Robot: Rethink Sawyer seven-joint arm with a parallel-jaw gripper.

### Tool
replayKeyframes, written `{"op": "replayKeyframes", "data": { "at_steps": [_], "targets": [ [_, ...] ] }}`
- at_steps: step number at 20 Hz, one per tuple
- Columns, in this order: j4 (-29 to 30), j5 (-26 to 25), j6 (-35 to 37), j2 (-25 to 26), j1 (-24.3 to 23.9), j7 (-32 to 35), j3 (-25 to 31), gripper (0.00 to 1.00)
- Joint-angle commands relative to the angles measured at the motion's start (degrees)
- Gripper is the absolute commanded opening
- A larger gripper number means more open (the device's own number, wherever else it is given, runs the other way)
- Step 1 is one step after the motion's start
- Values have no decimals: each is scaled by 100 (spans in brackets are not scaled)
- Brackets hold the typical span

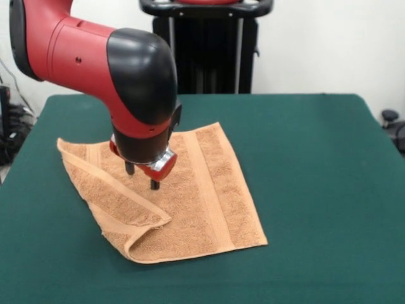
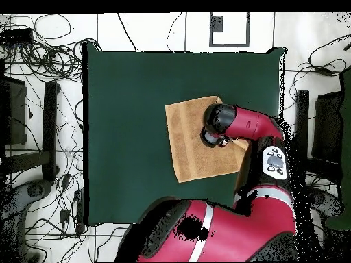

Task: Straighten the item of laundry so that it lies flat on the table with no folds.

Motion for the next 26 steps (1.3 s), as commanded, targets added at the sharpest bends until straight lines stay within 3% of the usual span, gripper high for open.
{"op": "replayKeyframes", "data": {
  "at_steps": [1,17,26],
  "targets": [
    [736,874,-1261,636,650,2144,790,100],
    [1071,1810,-1590,668,1070,2286,536,100],
    [1421,2029,-1560,547,1197,2184,359,100]
  ]
}}
